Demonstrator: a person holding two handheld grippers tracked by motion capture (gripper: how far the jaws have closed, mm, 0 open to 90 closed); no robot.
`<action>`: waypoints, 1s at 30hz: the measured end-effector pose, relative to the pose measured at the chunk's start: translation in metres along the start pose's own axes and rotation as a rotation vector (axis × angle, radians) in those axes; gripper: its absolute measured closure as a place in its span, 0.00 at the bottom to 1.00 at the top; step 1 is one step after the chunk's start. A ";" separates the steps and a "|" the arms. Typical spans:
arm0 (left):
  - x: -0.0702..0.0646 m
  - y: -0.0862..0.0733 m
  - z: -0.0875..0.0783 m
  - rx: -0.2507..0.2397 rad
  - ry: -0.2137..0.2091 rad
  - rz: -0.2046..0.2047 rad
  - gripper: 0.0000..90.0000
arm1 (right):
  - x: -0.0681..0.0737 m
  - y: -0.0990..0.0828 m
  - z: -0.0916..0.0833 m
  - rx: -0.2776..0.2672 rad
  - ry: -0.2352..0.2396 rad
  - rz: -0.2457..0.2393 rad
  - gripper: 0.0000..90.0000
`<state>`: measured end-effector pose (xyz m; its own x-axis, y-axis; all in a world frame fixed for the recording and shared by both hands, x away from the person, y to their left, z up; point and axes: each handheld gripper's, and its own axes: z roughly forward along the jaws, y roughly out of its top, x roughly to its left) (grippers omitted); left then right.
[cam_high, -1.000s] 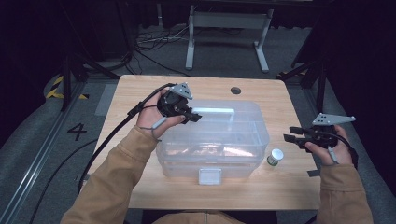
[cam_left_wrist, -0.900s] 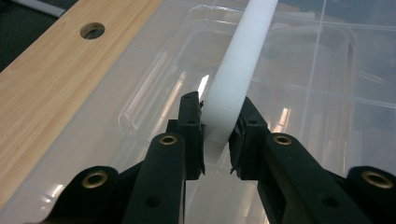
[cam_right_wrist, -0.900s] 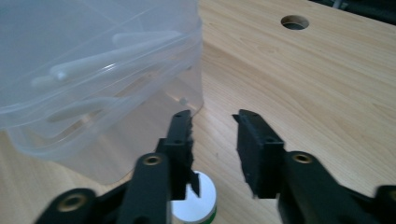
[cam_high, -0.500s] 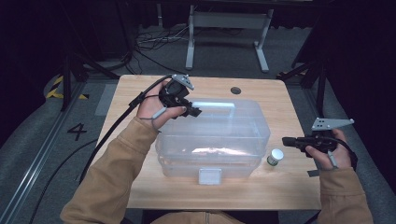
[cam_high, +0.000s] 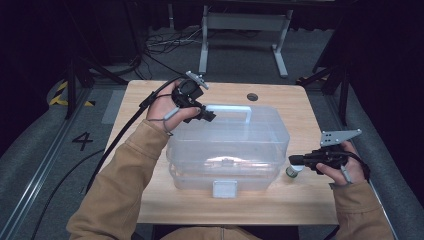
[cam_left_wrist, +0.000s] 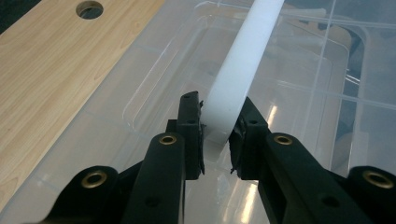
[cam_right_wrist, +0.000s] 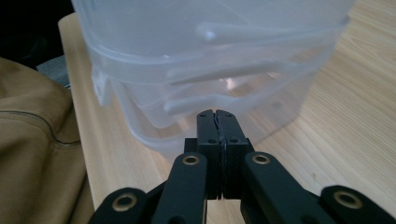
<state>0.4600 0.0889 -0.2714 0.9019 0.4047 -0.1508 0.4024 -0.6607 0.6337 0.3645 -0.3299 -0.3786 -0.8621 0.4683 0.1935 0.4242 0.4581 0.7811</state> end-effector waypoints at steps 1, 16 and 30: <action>0.000 0.000 0.000 -0.001 -0.001 -0.001 0.85 | 0.002 0.002 0.002 -0.007 0.016 -0.010 1.00; -0.002 -0.003 -0.004 -0.035 0.011 0.035 0.76 | 0.016 0.014 0.012 0.009 0.045 -0.063 1.00; -0.023 -0.017 -0.057 -0.171 0.078 0.080 0.59 | 0.017 0.023 0.008 -0.040 -0.003 -0.064 1.00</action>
<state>0.4229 0.1269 -0.2353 0.9125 0.4072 -0.0397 0.2913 -0.5786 0.7618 0.3615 -0.3048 -0.3622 -0.8860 0.4417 0.1408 0.3572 0.4568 0.8147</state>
